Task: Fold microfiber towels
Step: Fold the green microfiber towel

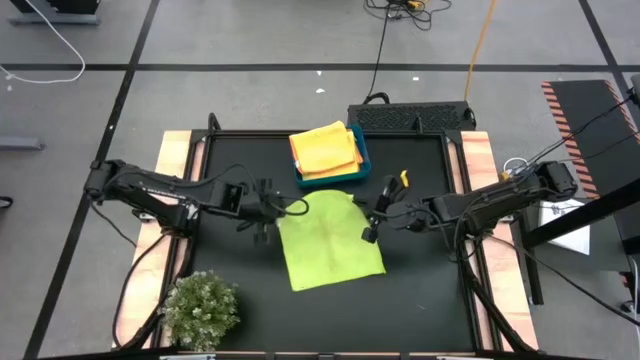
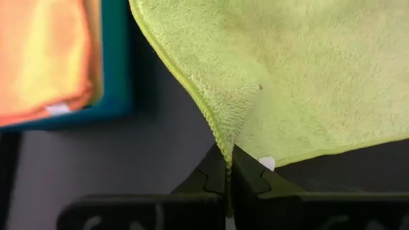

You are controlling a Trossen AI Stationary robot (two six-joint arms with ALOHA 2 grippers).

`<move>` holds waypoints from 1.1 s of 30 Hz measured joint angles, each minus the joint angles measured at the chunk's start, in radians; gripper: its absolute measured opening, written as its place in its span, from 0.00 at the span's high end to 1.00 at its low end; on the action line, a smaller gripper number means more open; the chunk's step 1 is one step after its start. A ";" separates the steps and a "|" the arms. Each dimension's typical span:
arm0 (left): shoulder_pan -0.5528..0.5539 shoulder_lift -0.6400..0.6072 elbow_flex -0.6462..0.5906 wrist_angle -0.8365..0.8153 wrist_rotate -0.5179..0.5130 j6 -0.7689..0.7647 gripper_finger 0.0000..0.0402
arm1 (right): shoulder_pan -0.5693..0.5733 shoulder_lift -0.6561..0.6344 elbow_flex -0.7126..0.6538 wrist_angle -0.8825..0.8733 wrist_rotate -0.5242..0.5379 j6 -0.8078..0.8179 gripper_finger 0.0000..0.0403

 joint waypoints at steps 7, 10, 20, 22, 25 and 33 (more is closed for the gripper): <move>0.009 0.000 0.039 -0.037 -0.031 0.028 0.99 | 0.056 -0.058 -0.089 0.036 0.074 0.026 1.00; 0.013 -0.003 0.039 -0.074 -0.049 0.074 0.99 | 0.082 -0.082 -0.125 0.049 0.107 0.037 1.00; 0.061 -0.010 0.040 -0.082 -0.022 0.105 0.99 | 0.101 -0.152 -0.143 0.052 0.126 0.008 1.00; 0.050 -0.010 0.040 -0.070 -0.023 0.106 0.99 | 0.114 -0.147 -0.143 0.044 0.122 0.004 1.00; 0.017 -0.010 0.040 -0.070 -0.020 0.104 0.99 | 0.143 -0.132 -0.149 0.033 0.107 -0.008 1.00; -0.123 -0.007 -0.028 0.157 0.135 0.104 0.99 | 0.225 -0.125 -0.257 0.074 0.069 0.018 1.00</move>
